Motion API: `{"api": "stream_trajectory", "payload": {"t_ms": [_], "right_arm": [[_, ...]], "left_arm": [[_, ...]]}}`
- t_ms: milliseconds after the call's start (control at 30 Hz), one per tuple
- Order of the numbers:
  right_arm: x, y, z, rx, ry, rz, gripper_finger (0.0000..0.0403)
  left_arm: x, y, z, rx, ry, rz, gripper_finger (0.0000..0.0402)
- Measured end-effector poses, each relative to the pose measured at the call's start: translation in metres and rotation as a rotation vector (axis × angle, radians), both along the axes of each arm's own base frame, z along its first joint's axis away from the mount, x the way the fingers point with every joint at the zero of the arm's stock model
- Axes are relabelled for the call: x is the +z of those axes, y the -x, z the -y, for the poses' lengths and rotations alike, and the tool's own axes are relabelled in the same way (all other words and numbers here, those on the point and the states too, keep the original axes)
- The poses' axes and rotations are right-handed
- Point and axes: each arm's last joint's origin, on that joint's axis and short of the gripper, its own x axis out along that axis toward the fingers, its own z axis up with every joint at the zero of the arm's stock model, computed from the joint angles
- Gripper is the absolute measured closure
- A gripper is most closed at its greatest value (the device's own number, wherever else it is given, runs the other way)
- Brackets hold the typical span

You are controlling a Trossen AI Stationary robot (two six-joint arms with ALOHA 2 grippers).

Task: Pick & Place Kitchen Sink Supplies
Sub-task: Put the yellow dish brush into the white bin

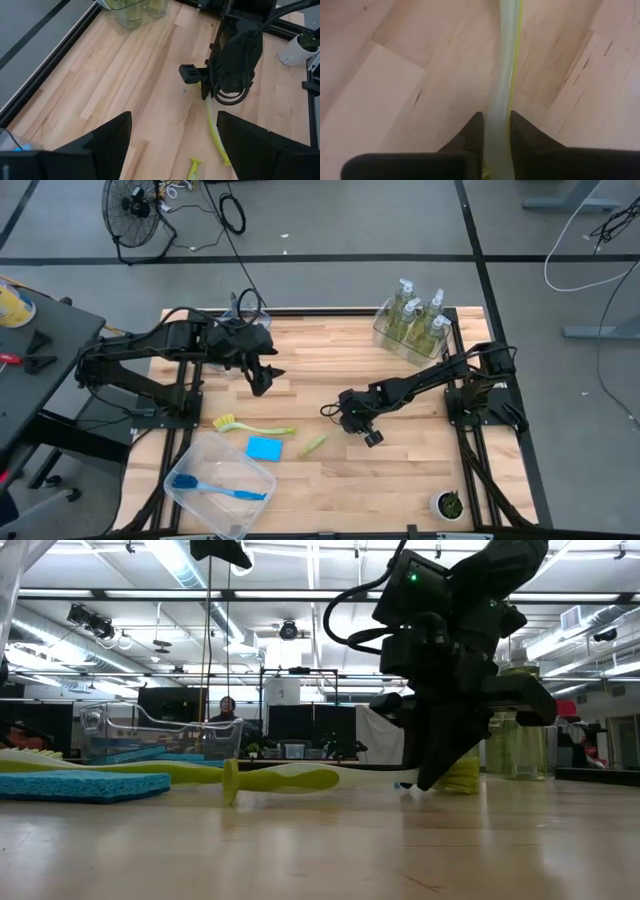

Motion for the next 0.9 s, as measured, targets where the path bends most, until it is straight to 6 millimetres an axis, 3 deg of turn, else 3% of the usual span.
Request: {"api": "stream_trajectory", "payload": {"t_ms": [200, 300, 667, 900], "right_arm": [[0.003, 0.001, 0.001, -0.067, 0.007, -0.003, 0.0351], [0.014, 0.002, 0.003, -0.129, 0.019, 0.029, 0.0351], [0.074, -0.006, 0.008, -0.249, -0.014, 0.046, 0.0351], [0.122, -0.014, 0.009, -0.329, -0.013, 0.007, 0.0351]], "left_arm": [[0.000, 0.000, 0.000, 0.009, 0.011, 0.005, 0.0104], [0.000, 0.000, 0.000, 0.016, 0.019, 0.007, 0.0104], [0.002, 0.000, 0.000, 0.016, 0.018, 0.027, 0.0104], [0.005, 0.004, 0.000, 0.016, 0.018, 0.040, 0.0104]]}}
